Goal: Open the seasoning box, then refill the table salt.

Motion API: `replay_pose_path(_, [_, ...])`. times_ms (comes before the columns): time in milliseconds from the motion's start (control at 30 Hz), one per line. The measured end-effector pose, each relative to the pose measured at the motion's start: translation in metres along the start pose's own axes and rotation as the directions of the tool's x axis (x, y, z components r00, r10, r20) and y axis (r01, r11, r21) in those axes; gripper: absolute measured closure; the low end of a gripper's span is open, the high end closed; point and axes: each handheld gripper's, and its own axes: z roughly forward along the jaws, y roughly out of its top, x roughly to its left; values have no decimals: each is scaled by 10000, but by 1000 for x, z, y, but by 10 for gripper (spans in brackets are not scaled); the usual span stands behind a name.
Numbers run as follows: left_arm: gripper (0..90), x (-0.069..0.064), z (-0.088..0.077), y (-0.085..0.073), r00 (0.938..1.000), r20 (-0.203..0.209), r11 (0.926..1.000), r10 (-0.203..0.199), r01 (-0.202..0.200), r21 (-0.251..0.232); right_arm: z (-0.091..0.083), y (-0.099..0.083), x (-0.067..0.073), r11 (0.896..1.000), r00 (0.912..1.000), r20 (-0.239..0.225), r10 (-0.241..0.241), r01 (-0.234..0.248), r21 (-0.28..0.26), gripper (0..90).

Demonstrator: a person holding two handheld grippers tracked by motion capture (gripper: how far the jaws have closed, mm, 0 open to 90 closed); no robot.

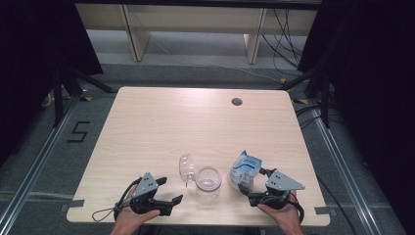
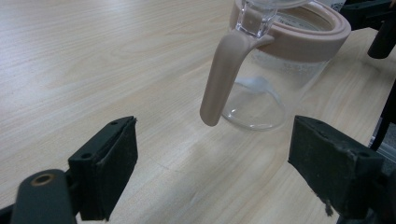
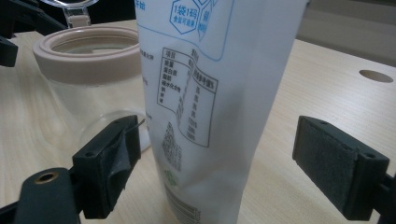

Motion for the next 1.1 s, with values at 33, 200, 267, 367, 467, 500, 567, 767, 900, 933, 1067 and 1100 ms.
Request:
replay_pose_path(33, [151,0,0,0,10000,0,10000,0,0,0,0,0,0,10000,10000,0,0,0,0,161])
replay_pose_path(200, [152,0,0,0,10000,6,10000,-21,21,4,5,0,-2,9990,9991,89,-415,416,-166,159])
replay_pose_path(267, [151,-1,0,0,10000,-28,10000,-24,25,57,8,-1,-1,9994,9997,65,-223,225,-257,159])
replay_pose_path(367, [152,-1,-1,0,10000,-8,10000,48,-48,76,9,-1,1,9999,10000,-17,65,-65,-89,159])
replay_pose_path(467, [152,-1,-1,0,10000,-32,10000,-21,21,74,12,-1,-1,9992,9995,25,-308,308,-271,159])
replay_pose_path(500, [152,-1,-1,0,10000,-32,10000,-23,23,80,12,-1,0,9999,9999,-77,-129,129,-13,159])
replay_pose_path(567, [152,-1,-1,-1,10000,40,10000,-3,3,52,14,-1,0,9993,9996,114,-256,259,-282,159])
replay_pose_path(767, [151,-2,-2,-2,9999,76,10000,-77,77,39,17,-1,0,9997,9998,-51,-208,207,-151,161])
replay_pose_path(900, [151,-2,-4,-1,9999,10,9999,101,-101,112,21,-2,-2,9991,9998,-122,-178,173,-381,161])
replay_pose_path(933, [151,-2,-4,-1,10000,3,9999,95,-95,106,22,-2,-2,9990,9997,-77,-223,220,-380,162])
replay_pose_path(1067, [152,-3,-4,-2,9999,114,10000,81,-81,52,23,-2,0,9999,9995,-323,37,-42,-152,166])
replay_pose_path(1100, [151,-4,-5,-2,10000,72,10000,26,-26,-2,22,-2,2,9999,9999,-164,32,-35,-162,168])
